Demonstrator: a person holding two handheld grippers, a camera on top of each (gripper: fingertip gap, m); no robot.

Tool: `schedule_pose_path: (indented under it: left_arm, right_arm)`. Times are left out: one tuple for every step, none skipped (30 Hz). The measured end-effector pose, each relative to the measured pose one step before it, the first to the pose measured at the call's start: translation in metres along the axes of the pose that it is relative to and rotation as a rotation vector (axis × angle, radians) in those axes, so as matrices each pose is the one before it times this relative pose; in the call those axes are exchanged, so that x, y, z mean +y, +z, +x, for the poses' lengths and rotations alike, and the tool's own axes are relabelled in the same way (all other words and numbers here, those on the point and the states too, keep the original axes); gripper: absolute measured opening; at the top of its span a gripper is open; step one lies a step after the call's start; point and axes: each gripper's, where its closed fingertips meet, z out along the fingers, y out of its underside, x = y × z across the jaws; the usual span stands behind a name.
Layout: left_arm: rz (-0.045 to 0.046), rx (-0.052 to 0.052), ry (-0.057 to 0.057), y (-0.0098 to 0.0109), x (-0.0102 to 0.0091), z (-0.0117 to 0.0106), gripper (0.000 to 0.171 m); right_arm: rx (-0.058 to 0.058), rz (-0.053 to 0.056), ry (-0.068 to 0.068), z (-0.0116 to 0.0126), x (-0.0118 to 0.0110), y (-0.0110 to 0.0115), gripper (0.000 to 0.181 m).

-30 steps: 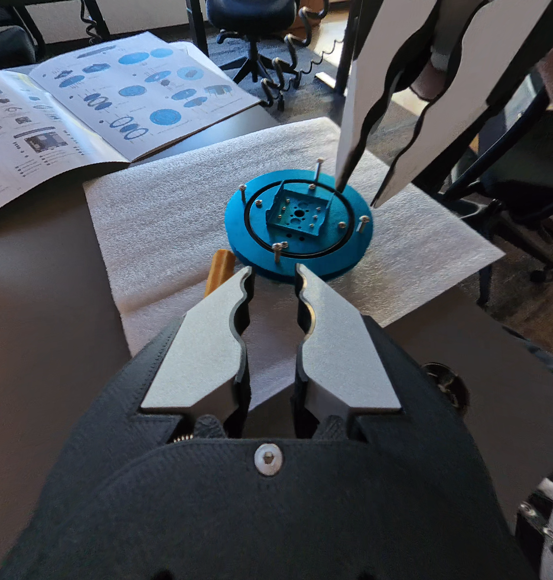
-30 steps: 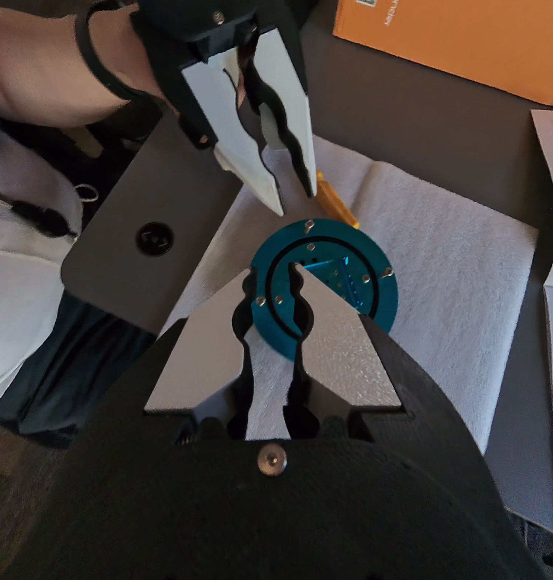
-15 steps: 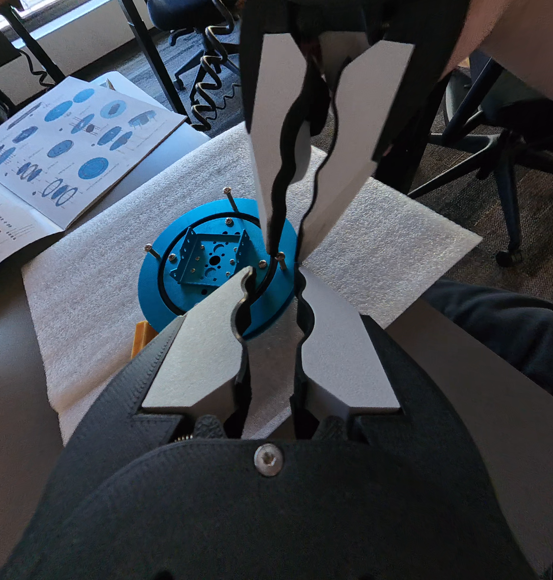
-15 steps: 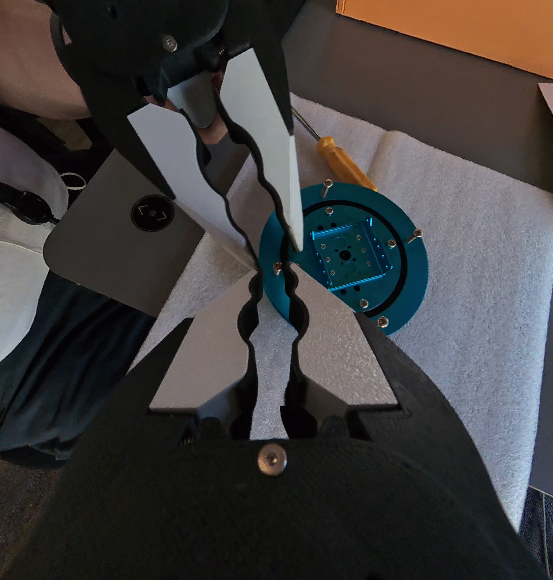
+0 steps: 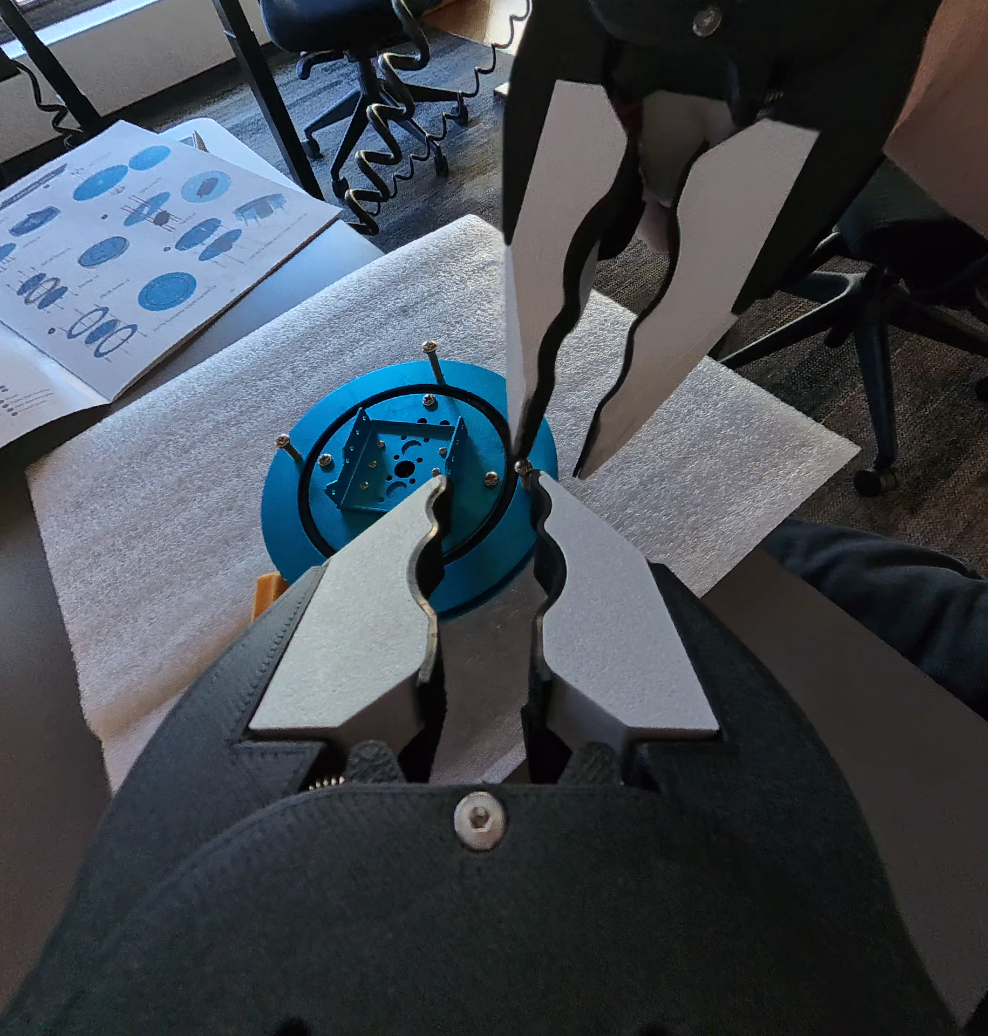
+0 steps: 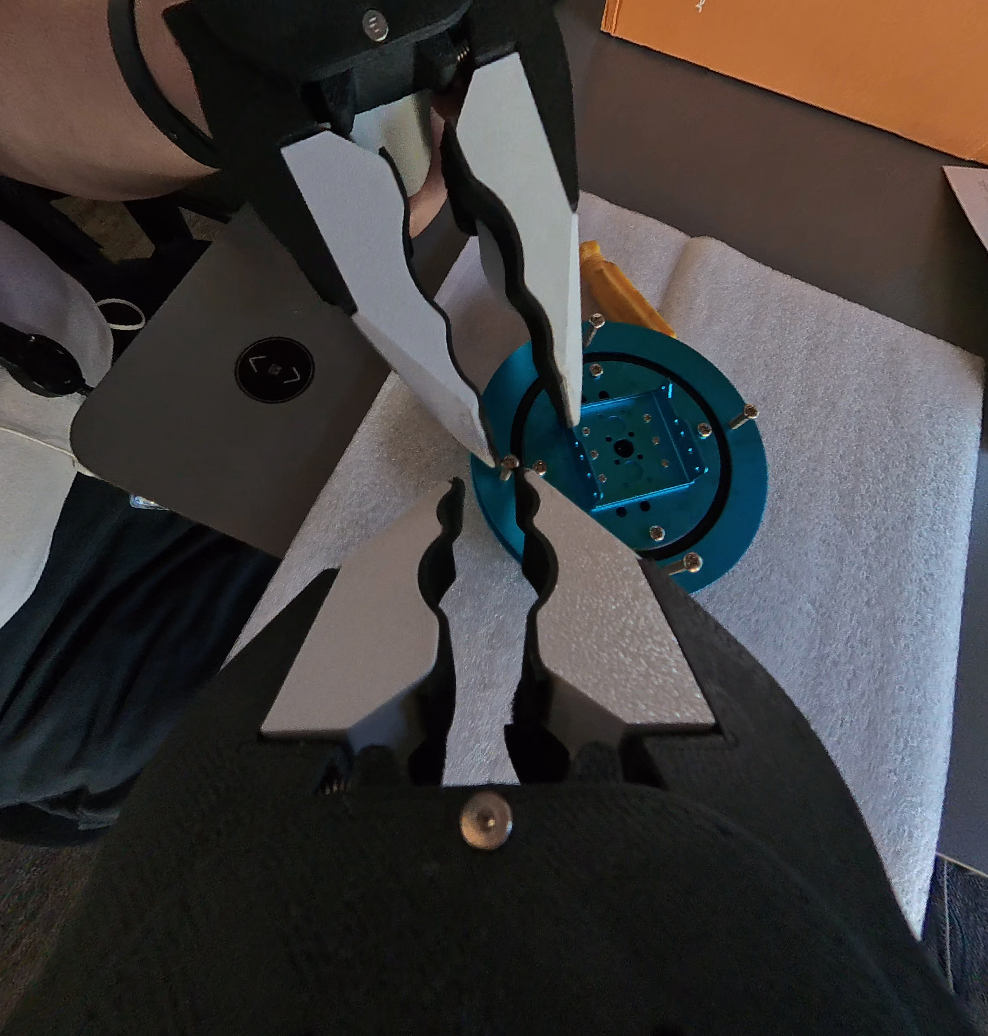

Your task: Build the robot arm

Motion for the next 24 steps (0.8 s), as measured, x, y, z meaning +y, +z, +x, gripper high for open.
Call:
schedule_pose_path:
  left_arm:
    - [0.00236,-0.0027,0.0000,-0.00100,0.00043,-0.00097,0.026]
    - [0.00212,-0.0008,0.0012,-0.00105,0.00024,-0.00076,0.026]
    - [0.00246,0.0049,0.0017,-0.00106,0.00003,0.00049,0.026]
    - [0.00072,0.0094,0.0007,-0.00095,-0.00011,0.00128,0.026]
    - [-0.00112,0.0102,-0.0002,-0.00048,-0.00012,0.00174,0.026]
    - [-0.00250,0.0041,0.0010,0.00016,-0.00001,0.00088,0.026]
    - [-0.00741,-0.0038,0.0062,0.00047,0.00059,-0.00023,0.025]
    - [-0.01300,-0.0073,0.0125,0.00063,0.00140,-0.00052,0.024]
    - [-0.01727,-0.0049,0.0180,0.00039,0.00204,0.00003,0.023]
    - [-0.02094,-0.0071,0.0193,-0.00023,0.00265,-0.00012,0.023]
    - [-0.01599,-0.0102,0.0176,-0.00101,0.00231,-0.00065,0.024]
    - [-0.00296,-0.0021,0.0119,-0.00156,0.00075,0.00037,0.024]
    - [0.00307,0.0059,0.0000,-0.00146,0.00002,0.00121,0.024]
    - [0.00355,0.0084,-0.0095,-0.00076,-0.00011,0.00100,0.024]
    - [0.00557,0.0080,-0.0119,-0.00025,-0.00018,0.00060,0.023]
    - [0.00412,0.0094,-0.0116,0.00071,0.00038,0.00072,0.022]
    - [-0.00142,0.0106,-0.0104,0.00137,0.00137,0.00097,0.022]
    - [0.00306,0.0119,-0.0102,0.00108,0.00059,0.00139,0.021]
    - [0.00699,0.0071,-0.0085,0.00059,-0.00045,0.00075,0.020]
    - [0.00376,0.0028,-0.0045,0.00036,-0.00015,0.00011,0.020]
    - [0.00180,0.0017,-0.0014,-0.00002,0.00001,-0.00001,0.020]
    - [0.00089,0.0019,-0.0006,-0.00014,0.00005,-0.00005,0.020]
    - [0.00054,0.0025,-0.0015,0.00001,0.00011,0.00006,0.020]
    - [0.00095,0.0026,-0.0022,-0.00009,0.00002,0.00006,0.020]
  right_arm:
    - [-0.0051,0.0078,0.0031,-0.00117,-0.00044,-0.00086,0.015]
    - [0.0011,0.0051,0.0031,-0.00002,-0.00001,-0.00062,0.015]
    - [0.0042,-0.0023,0.0021,0.00088,0.00101,0.00000,0.015]
    - [0.0036,-0.0030,0.0013,0.00107,0.00085,0.00012,0.016]
    - [0.0050,0.0036,-0.0001,0.00132,-0.00065,0.00048,0.017]
    - [0.0051,0.0076,-0.0015,0.00137,-0.00179,0.00067,0.018]
    - [0.0007,0.0070,-0.0056,0.00069,-0.00222,0.00075,0.018]
    - [0.0001,0.0016,-0.0082,0.00051,-0.00168,0.00060,0.017]
    - [0.0024,-0.0028,-0.0101,0.00128,-0.00112,0.00024,0.016]
    - [-0.0017,-0.0049,-0.0089,0.00136,-0.00091,-0.00016,0.014]
    - [-0.0069,-0.0086,-0.0052,0.00132,-0.00067,-0.00009,0.012]
    - [-0.0145,-0.0118,-0.0041,0.00023,-0.00057,-0.00026,0.009]
    - [-0.0221,-0.0154,-0.0027,-0.00108,-0.00026,0.00006,0.006]
    - [-0.0169,-0.0210,0.0002,-0.00066,0.00072,0.00007,0.005]
    - [-0.0057,-0.0188,0.0022,0.00085,0.00060,0.00009,0.005]
    - [-0.0065,-0.0100,0.0019,0.00030,-0.00022,0.00005,0.005]
    - [-0.0102,-0.0096,0.0022,-0.00082,0.00036,0.00035,0.005]
    - [-0.0087,-0.0104,0.0029,-0.00119,0.00096,0.00059,0.006]
    - [-0.0012,-0.0101,0.0027,-0.00028,0.00132,0.00062,0.006]
    - [0.0047,0.0033,0.0004,0.00032,-0.00029,0.00046,0.007]
    - [-0.0015,0.0074,0.0031,-0.00049,-0.00054,0.00046,0.007]
    - [-0.0017,0.0055,0.0083,-0.00017,-0.00021,0.00057,0.007]
    - [0.0005,0.0007,0.0091,0.00019,0.00054,0.00058,0.007]
    - [0.0008,-0.0003,0.0055,0.00022,0.00037,0.00038,0.007]
